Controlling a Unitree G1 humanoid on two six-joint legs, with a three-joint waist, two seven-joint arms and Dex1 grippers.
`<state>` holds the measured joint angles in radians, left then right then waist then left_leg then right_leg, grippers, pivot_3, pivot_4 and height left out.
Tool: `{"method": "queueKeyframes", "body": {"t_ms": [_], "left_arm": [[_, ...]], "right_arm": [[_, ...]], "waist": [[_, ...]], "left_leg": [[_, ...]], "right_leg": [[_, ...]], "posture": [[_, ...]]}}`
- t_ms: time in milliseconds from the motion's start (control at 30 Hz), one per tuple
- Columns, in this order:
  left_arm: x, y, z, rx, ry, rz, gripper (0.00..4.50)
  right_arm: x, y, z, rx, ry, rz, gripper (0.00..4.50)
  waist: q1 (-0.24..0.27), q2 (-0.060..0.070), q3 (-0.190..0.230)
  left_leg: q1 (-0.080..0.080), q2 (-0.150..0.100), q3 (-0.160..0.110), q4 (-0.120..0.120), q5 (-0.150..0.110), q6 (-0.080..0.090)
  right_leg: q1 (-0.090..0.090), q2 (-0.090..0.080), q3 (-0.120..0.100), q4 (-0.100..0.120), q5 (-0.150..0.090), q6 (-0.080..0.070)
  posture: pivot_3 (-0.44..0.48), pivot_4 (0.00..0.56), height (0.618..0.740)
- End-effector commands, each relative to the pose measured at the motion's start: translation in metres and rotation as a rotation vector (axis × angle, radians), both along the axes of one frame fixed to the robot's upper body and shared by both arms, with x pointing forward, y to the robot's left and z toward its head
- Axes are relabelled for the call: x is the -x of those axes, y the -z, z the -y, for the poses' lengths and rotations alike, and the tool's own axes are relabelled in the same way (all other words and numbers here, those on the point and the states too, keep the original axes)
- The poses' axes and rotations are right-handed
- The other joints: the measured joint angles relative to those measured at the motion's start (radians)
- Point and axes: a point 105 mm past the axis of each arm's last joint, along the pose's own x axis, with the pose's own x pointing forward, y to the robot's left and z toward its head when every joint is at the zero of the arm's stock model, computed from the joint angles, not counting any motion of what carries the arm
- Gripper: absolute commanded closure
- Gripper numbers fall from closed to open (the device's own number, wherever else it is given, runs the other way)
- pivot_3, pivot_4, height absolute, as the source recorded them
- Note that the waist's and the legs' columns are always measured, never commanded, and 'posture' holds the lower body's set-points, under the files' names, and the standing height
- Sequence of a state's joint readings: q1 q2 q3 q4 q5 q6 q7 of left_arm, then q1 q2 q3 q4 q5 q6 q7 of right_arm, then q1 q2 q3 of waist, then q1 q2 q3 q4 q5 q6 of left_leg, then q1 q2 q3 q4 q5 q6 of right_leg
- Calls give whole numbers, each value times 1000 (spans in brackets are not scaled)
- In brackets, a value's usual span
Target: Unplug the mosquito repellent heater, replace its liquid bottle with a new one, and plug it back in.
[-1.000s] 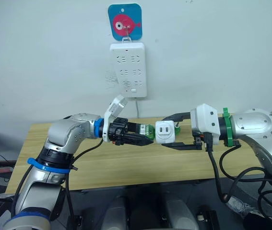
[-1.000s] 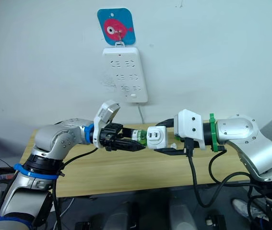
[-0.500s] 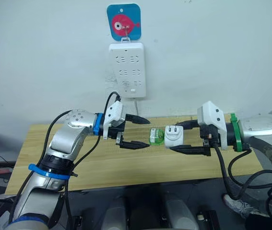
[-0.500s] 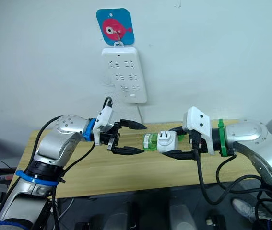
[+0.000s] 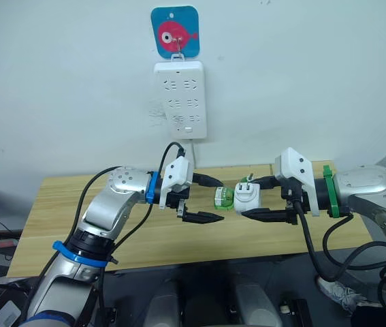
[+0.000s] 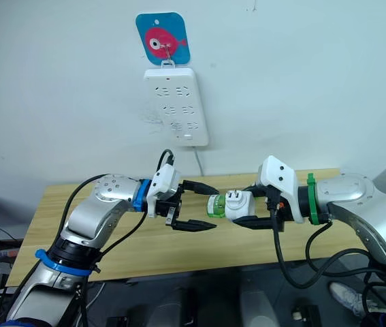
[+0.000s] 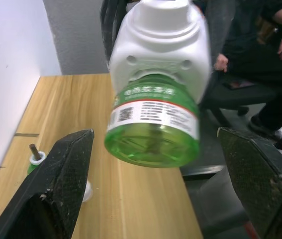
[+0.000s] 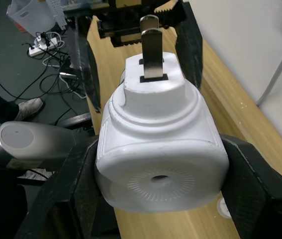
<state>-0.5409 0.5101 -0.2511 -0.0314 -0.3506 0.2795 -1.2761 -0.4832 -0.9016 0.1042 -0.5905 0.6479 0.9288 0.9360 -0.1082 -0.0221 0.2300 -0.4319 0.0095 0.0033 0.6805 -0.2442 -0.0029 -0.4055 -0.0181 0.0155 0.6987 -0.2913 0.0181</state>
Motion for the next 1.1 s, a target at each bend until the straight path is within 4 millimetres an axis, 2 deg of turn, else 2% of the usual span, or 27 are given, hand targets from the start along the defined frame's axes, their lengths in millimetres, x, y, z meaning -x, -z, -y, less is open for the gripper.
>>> {"method": "queueKeyframes", "body": {"t_ms": [33,67,100,167,300,333,567,700,733,867,1100], "left_arm": [[1,-7,7,15,34,37,288],[1,-7,8,17,37,36,288],[2,-7,9,19,39,35,472],[1,-8,11,23,41,27,914],[2,-8,17,27,50,24,2112],[2,-8,18,27,52,27,2182],[1,-8,20,34,43,24,2182],[0,-10,19,48,31,2,2182],[0,-10,18,54,28,-6,2182],[0,-13,17,100,15,-91,2182],[-4,-23,13,249,-41,-359,2182]], "right_arm": [[5,-7,-3,12,-26,48,1528],[5,-7,-3,13,-26,48,1528],[5,-7,-3,14,-27,48,1528],[6,-7,-3,14,-27,48,1528],[7,-6,-4,18,-30,46,1528],[7,-6,-4,20,-32,45,1528],[10,-3,-1,36,-29,13,1528],[8,-4,8,52,-2,6,80],[7,-5,9,48,11,6,0],[-2,-15,29,23,113,-3,0],[3,-29,62,-177,325,-41,0]], "waist": [[0,0,0],[0,0,0],[-1,0,0],[-1,0,0],[-1,0,0],[-1,0,0],[-1,0,0],[-2,0,0],[-2,0,0],[-2,0,0],[-2,0,-1]], "left_leg": [[0,0,0,0,0,0],[0,0,0,0,0,0],[0,0,0,0,0,0],[0,0,0,0,0,0],[0,0,0,0,0,0],[0,0,0,0,0,0],[0,0,0,0,0,0],[0,0,0,0,0,0],[0,0,0,0,0,0],[0,0,0,0,0,0],[0,0,-1,0,0,0]], "right_leg": [[0,0,0,0,0,0],[0,0,0,0,0,0],[0,0,0,0,0,0],[0,0,0,0,0,0],[0,0,0,0,0,0],[0,0,0,0,0,0],[0,0,0,0,0,0],[0,0,0,0,0,0],[0,0,0,0,0,0],[0,0,0,0,0,0],[0,0,0,0,0,0]], "posture": [[-239,170,740],[-242,171,740],[-242,171,740],[-243,173,740],[-243,173,740],[-242,174,740],[-244,174,740],[-246,175,740],[-246,175,740],[-247,174,740],[-263,173,740]]}}
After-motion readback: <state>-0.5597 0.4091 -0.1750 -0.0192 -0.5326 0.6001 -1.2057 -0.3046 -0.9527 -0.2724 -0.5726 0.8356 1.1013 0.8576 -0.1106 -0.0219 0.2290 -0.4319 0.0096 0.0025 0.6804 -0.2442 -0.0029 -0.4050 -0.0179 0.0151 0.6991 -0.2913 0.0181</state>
